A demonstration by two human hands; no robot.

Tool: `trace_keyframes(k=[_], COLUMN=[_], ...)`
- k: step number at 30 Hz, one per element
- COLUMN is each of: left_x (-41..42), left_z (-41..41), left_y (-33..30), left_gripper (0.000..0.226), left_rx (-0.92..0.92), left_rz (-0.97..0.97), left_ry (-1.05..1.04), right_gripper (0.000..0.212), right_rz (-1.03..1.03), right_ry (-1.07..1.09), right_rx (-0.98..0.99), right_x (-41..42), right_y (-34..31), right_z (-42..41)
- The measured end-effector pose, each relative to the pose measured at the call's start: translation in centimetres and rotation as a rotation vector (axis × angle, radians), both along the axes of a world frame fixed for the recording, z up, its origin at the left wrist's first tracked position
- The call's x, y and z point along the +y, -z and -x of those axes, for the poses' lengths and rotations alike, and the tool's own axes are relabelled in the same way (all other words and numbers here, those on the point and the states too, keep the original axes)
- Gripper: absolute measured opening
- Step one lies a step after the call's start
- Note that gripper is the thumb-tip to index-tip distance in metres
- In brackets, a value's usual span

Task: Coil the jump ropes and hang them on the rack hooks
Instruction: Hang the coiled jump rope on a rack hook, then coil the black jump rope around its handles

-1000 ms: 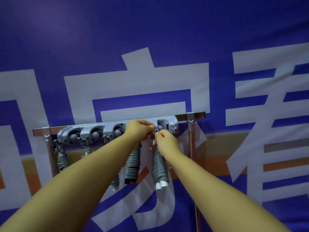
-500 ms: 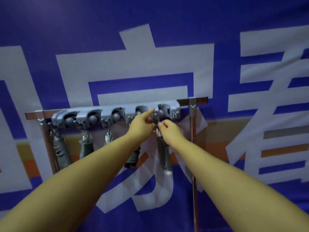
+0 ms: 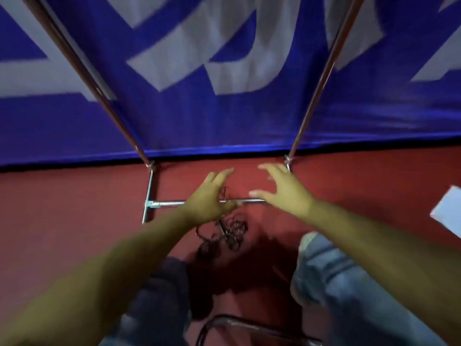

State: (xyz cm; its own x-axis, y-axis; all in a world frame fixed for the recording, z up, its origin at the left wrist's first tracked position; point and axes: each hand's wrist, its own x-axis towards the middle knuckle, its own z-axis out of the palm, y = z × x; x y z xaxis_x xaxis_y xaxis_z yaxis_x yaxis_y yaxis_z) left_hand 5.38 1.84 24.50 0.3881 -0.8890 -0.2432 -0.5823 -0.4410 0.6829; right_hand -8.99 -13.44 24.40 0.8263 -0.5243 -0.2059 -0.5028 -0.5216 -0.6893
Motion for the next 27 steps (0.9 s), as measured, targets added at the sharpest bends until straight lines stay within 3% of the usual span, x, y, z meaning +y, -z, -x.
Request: trace_keyframes(k=[4,9,16,24,27], left_x=[3.0,5.1,7.8,7.7,7.2], left_z=[-1.2,-3.1,-3.6,-3.2,-2.8], left_y=[9.2,17.0,26.2,32.0,34.2], left_gripper=[0.084,0.078,0.051,0.058,0.057], left_rx=[0.046,0.108,0.156,0.203,0.216], left_rz=[-0.267,-0.515,-0.728,-0.803,-0.866], left_ry=[-0.026,-0.067,0.001,0.084,0.149], right_gripper=[0.077,0.081,0.067,0.058,0.042], right_rz=[-0.137,-0.182,-0.416,-0.543,-0.504], right_ry=[-0.082,-0.130,-0.100,0.036,0.086], right_rx=[0.481,0.693,0.677,0.724,0.670], right_x=[1.6,2.8,5.6,8.1,8.2], right_y=[10.1,19.2,28.0,33.9,35.1], right_z=[2.0,1.2,-2.6,-5.8,-6.3])
